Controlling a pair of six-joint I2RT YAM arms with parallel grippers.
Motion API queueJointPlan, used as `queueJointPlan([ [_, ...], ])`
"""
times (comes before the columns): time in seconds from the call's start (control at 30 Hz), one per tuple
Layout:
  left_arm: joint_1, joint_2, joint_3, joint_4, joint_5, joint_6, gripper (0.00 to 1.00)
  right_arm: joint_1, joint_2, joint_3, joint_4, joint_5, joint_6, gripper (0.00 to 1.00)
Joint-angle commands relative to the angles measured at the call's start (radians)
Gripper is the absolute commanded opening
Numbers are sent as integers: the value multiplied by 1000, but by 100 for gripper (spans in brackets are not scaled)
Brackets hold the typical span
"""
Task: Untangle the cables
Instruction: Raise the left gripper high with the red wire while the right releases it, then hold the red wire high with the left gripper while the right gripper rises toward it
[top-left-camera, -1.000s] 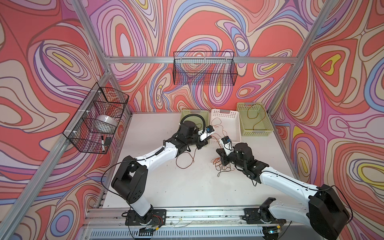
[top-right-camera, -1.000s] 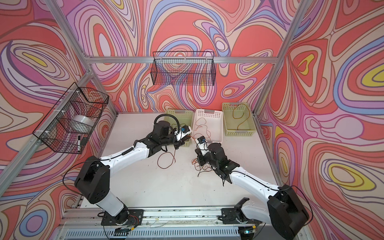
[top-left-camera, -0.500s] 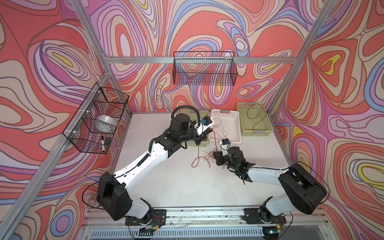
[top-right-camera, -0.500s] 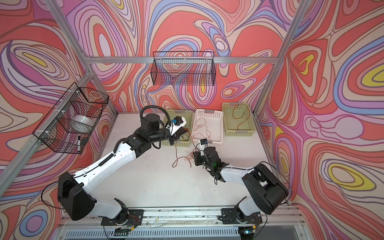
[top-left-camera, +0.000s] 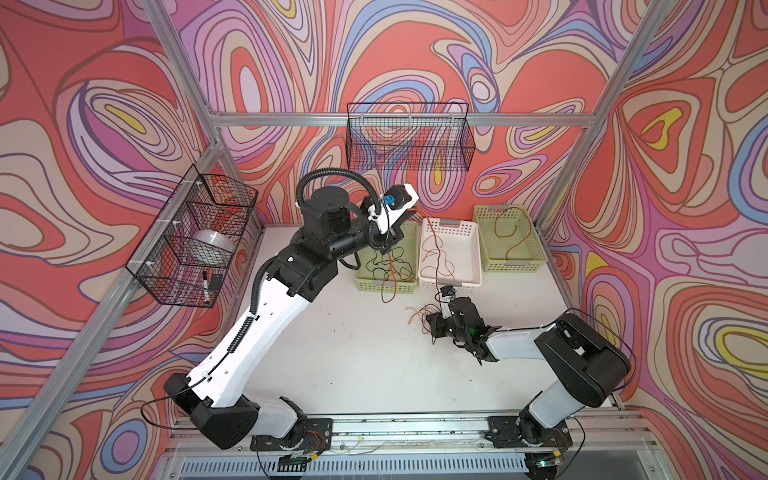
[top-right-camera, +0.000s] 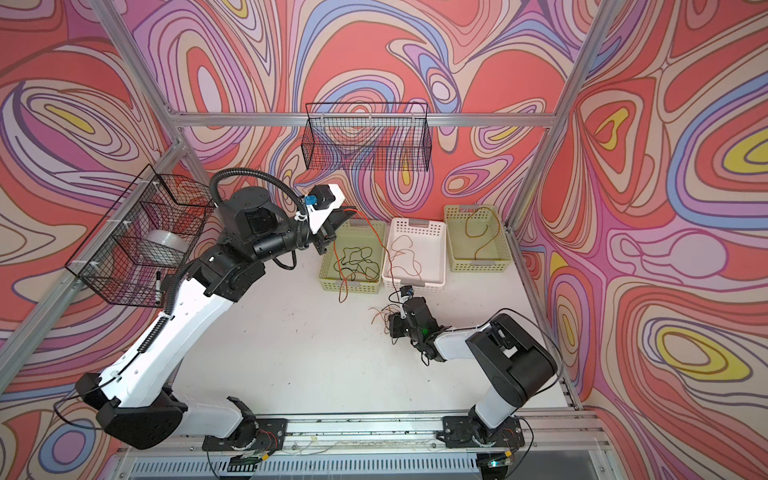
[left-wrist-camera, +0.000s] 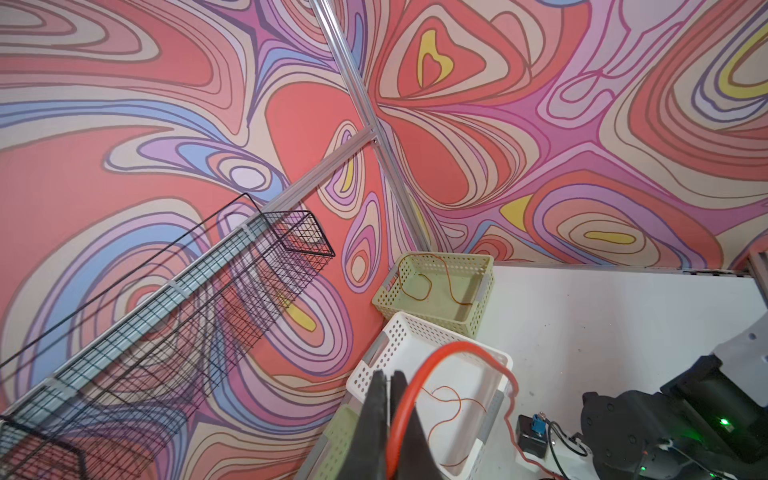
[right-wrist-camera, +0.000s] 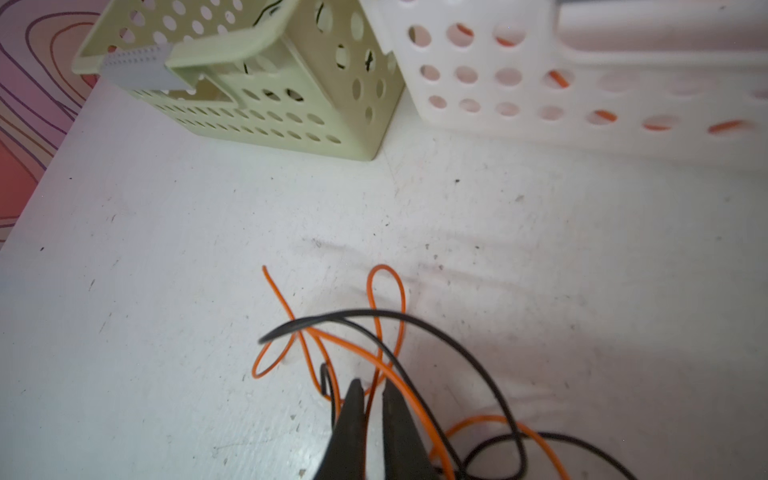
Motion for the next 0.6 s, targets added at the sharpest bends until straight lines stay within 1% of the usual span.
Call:
queueJointPlan([
  [0.0, 30, 11, 92, -78, -28, 24, 0, 4, 5, 10, -20, 5, 10, 12],
  [0.1, 50, 31, 164, -92, -47, 18, 0, 4, -3, 7, -39, 18, -3, 14],
  [0.2, 72, 56, 241, -100, -64, -14, 0, 3, 7, 8, -59, 24, -7, 17],
  [0.3, 81, 79, 284, -81, -96, -21, 0, 3, -2, -6, -45, 15, -1, 24],
  [0.37, 87, 100, 304, -77, -97, -29, 0, 3, -49, -18, -30, 3, -14, 30],
  [0.43, 90, 116, 309, -68, -90, -34, 0, 6, -132, -15, -51, -4, -56, 37],
  [0.57, 94, 138, 302, -62, -79, -36, 0, 6, -327, 2, -149, 29, -159, 49],
])
